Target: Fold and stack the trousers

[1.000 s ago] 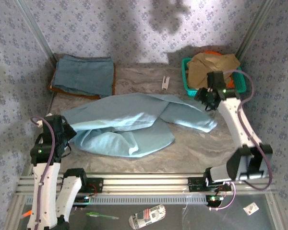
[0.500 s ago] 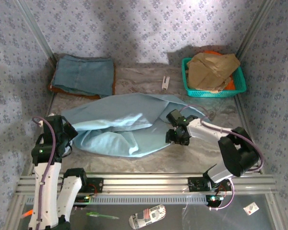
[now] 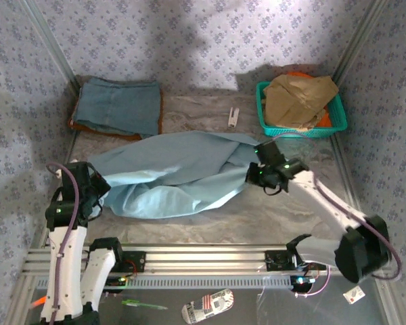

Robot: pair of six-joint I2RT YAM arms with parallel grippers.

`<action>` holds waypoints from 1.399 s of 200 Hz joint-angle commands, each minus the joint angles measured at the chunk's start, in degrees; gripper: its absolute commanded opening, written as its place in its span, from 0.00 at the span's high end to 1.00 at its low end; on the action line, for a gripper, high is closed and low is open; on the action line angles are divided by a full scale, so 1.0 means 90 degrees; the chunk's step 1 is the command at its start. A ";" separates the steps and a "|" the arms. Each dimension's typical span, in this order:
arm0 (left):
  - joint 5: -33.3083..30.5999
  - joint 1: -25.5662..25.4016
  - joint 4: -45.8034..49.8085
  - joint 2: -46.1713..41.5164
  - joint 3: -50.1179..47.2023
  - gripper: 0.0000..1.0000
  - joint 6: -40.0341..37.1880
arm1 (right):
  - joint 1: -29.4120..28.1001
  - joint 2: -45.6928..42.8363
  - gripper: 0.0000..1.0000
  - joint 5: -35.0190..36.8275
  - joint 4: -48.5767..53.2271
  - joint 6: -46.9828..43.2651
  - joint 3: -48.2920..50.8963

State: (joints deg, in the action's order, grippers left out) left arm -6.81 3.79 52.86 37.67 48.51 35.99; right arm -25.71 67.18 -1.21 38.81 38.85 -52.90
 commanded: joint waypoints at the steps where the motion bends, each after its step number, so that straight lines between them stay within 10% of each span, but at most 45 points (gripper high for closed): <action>1: 0.0087 0.0111 -0.0171 0.0037 0.0489 1.00 -0.0131 | 0.0794 -0.0809 1.00 0.0281 0.1258 -0.0261 -0.0893; 61: 0.0311 0.0160 -0.0066 0.0038 0.0643 1.00 -0.0150 | 0.3656 -0.1464 1.00 -0.1006 0.2249 -0.0860 -0.2989; 146: 0.0786 0.0165 0.0348 -0.0341 0.0490 1.00 -0.0076 | 0.6009 -0.1307 1.00 -0.2393 0.2083 -0.0546 -0.3344; 235: 0.1167 0.0214 -0.0207 0.0291 0.0928 1.00 0.0113 | 0.5625 0.0141 1.00 -0.2926 0.1146 -0.0186 -0.4627; 280: 0.2168 0.0220 0.0530 -0.0582 0.0359 0.97 0.0161 | 0.6629 -0.1339 1.00 -0.3033 0.1518 -0.0263 -0.2309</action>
State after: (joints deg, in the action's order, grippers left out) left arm 5.26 5.26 54.59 36.38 54.30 36.56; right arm 29.12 61.32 -27.90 49.65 37.87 -83.55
